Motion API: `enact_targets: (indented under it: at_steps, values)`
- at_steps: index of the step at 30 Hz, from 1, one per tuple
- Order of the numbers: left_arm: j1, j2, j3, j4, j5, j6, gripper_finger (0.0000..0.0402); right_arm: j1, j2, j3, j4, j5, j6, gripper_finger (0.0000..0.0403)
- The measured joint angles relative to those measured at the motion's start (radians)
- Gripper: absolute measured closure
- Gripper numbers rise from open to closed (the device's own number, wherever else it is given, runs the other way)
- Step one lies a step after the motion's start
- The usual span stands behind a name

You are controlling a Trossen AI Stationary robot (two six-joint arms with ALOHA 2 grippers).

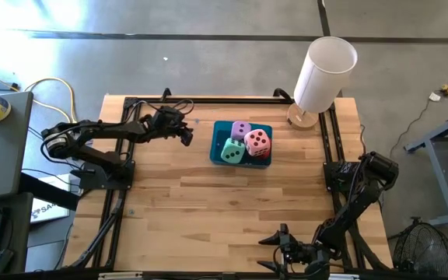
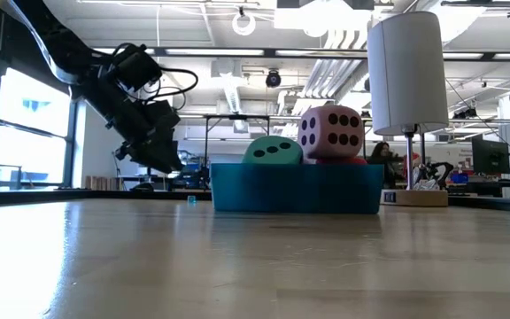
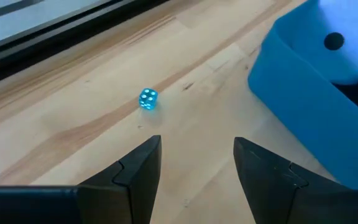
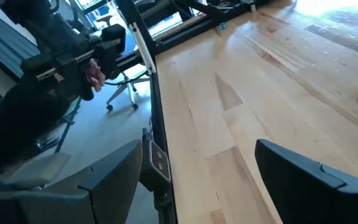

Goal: Pick & Place Dice
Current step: Put the small blue dice into the blue bin

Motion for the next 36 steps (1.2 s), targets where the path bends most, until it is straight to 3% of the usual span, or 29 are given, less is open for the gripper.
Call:
enact_targets:
  at_steps: [18,27,36]
  values:
    - [-0.072,0.000,0.000,0.012,-0.001,0.031,0.0207,-0.019,0.000,0.000,0.015,0.018,-0.044,0.0098]
    - [-0.063,0.000,0.000,0.068,-0.075,0.082,0.0207,-0.060,0.000,0.000,0.019,0.014,-0.121,0.0098]
    - [-0.056,0.000,0.000,0.163,-0.075,0.083,0.0207,-0.124,-0.006,0.000,0.017,0.026,-0.330,0.0098]
